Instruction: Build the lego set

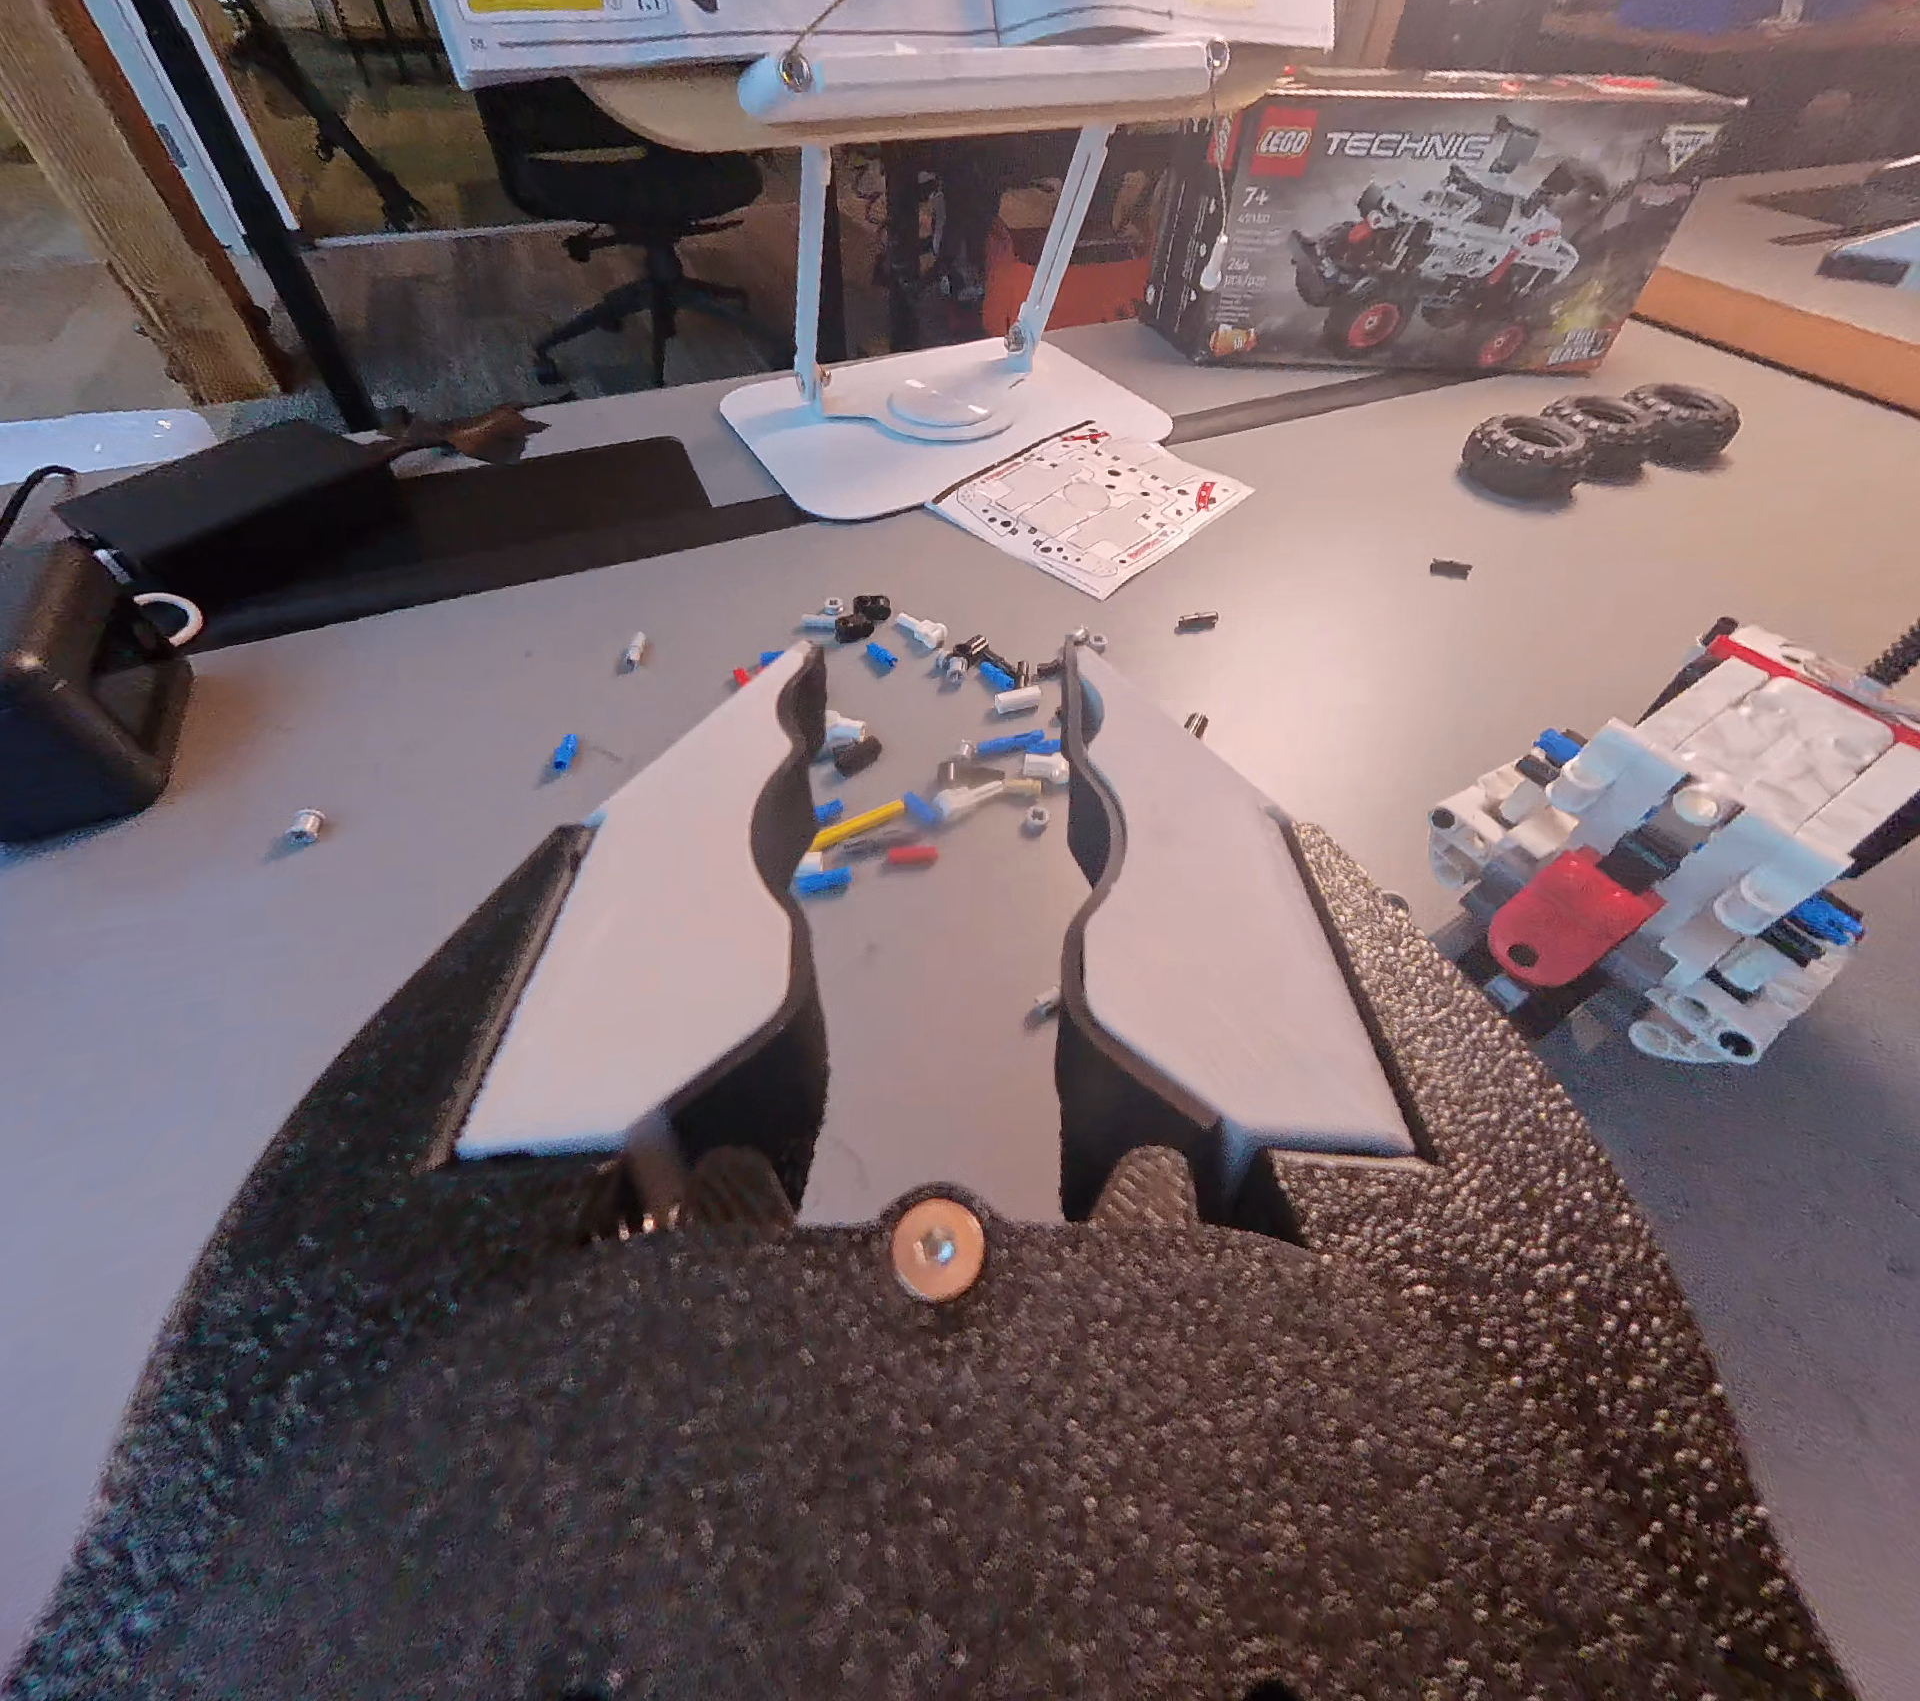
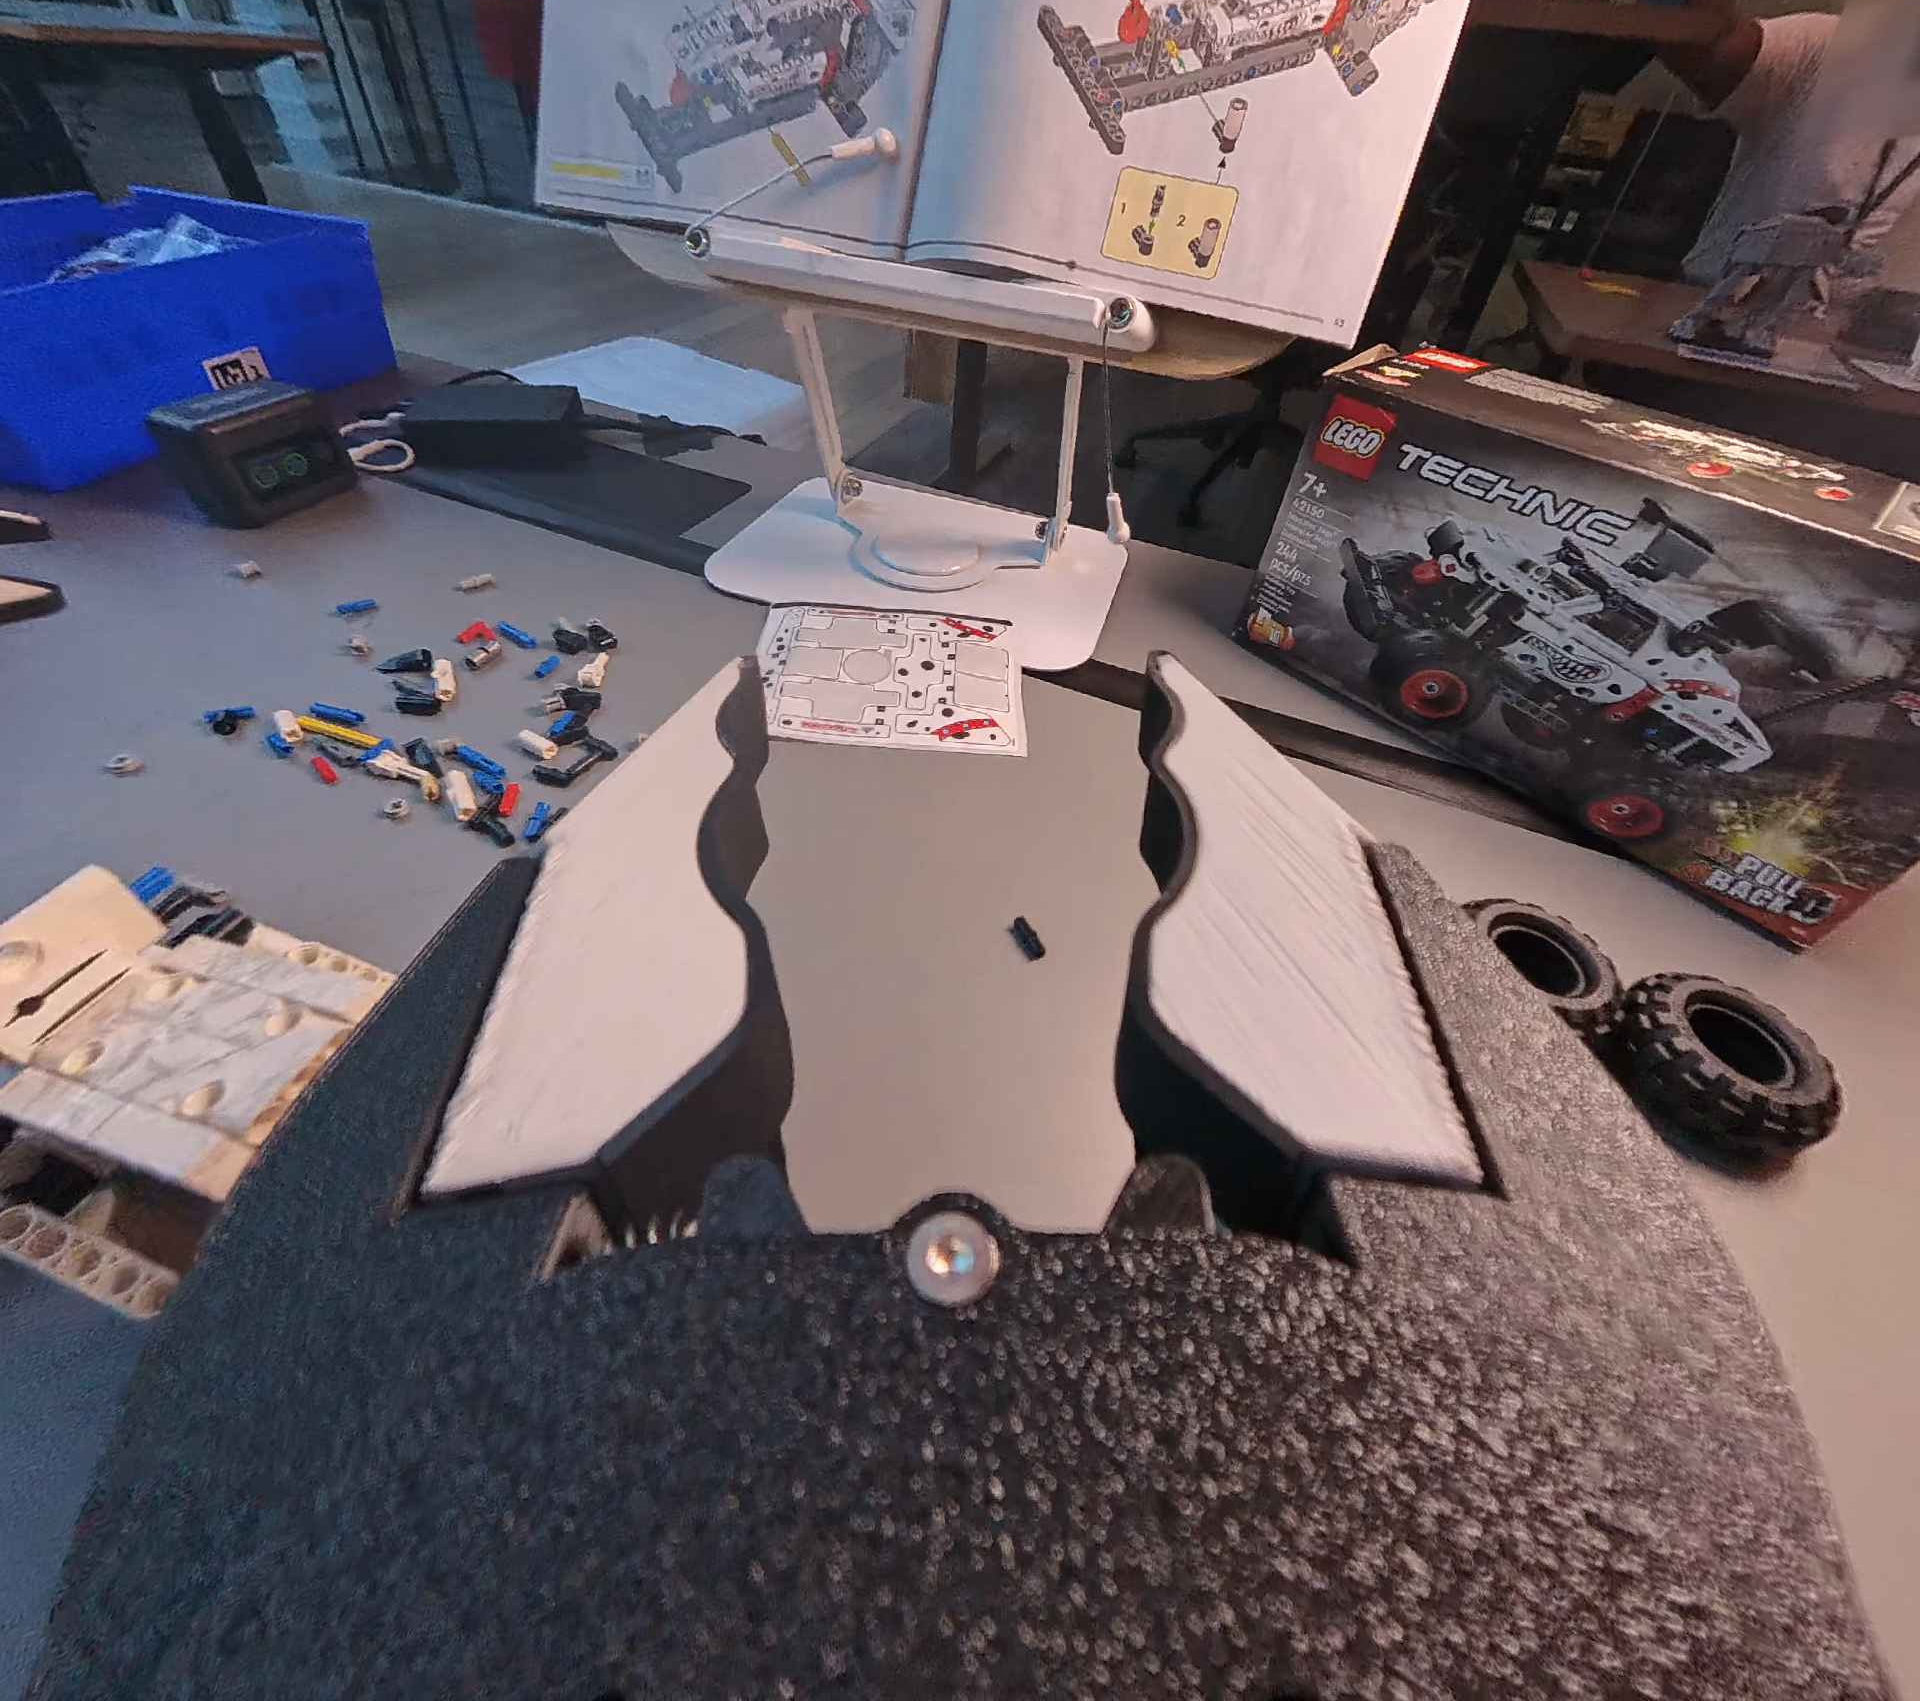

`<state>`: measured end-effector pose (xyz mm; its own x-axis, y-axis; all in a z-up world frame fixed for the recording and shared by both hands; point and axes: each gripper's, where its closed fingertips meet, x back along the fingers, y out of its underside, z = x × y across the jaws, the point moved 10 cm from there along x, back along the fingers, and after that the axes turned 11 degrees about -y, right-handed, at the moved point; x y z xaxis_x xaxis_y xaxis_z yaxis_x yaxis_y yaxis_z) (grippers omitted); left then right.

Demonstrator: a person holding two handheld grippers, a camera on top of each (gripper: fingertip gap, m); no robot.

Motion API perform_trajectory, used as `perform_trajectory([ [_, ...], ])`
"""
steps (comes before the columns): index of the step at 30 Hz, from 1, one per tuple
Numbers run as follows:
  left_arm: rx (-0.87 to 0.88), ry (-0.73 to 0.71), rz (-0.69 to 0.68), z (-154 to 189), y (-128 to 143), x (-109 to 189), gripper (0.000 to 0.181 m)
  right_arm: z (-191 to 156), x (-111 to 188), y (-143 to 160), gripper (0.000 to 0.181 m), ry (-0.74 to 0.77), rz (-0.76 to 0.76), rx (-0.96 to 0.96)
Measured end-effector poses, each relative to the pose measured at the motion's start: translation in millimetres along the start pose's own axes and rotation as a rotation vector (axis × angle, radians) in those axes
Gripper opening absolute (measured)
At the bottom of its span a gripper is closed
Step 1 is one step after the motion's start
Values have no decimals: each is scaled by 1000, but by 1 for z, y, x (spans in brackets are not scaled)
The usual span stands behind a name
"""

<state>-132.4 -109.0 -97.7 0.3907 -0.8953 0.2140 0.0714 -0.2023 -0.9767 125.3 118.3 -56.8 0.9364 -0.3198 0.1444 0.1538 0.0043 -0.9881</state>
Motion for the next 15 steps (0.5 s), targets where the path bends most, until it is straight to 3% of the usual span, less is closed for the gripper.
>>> perform_trajectory([
  [6, 5, 27, -30, -1, 5, -6, 49, -14, 14, 8, 61, 28, 104, 36],
  [15, 6, 10, -54, -7, 7, -9, 49, 2, 18, 11, 62, 80, 107, 42],
])
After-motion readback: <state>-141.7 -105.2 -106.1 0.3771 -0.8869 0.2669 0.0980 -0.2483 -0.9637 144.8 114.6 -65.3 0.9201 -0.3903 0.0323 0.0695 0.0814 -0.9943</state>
